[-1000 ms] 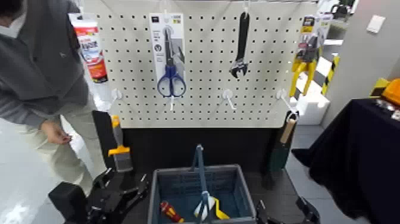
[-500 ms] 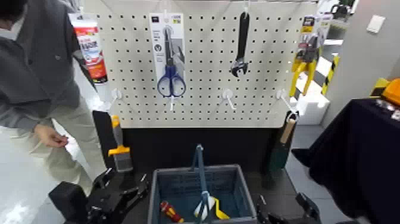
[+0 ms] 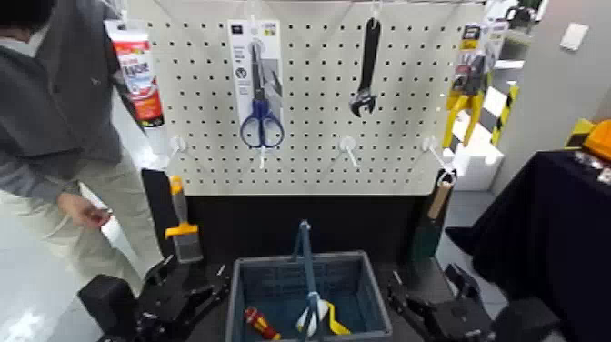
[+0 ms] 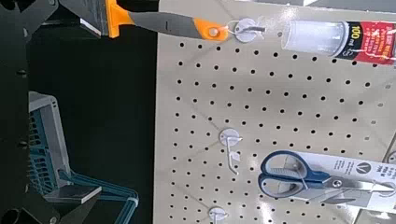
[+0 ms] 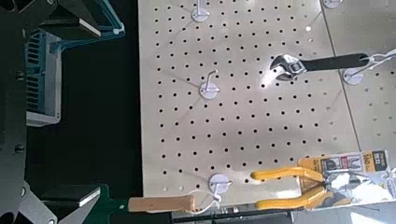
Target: Put the black wrench into the crate.
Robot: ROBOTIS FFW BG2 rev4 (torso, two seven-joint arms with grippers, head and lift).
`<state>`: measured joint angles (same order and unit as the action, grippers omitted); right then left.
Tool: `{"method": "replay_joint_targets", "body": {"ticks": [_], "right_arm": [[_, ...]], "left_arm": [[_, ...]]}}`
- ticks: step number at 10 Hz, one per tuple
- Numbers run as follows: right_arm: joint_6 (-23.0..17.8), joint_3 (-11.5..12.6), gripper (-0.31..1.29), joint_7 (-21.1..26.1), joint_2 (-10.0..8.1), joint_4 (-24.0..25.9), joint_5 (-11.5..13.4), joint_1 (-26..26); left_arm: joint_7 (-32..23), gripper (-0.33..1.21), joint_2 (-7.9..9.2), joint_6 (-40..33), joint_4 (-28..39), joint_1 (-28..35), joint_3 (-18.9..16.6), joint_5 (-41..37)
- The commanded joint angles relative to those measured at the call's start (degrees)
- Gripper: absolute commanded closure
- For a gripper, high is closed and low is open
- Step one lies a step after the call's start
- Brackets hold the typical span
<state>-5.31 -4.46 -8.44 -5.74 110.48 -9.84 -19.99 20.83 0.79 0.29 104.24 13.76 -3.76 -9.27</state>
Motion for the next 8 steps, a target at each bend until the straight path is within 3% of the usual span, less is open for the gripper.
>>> {"method": "replay_joint_targets", "body": {"ticks": [1,8], "right_arm": [[1.89,0.86,0.13,-3.6,0.03,-0.61,-0.09,4.25],[5.93,2.44,0.15,-11.77,0.21,-1.67,-0.88,14.27]], "left_arm": [[0.0,0.14,0.09,0.24,0.0,-0.14,0.07,0.05],[-0.09,0.14,0.09,0.85,-0.09,-0.58,0.42,-0.04]]}}
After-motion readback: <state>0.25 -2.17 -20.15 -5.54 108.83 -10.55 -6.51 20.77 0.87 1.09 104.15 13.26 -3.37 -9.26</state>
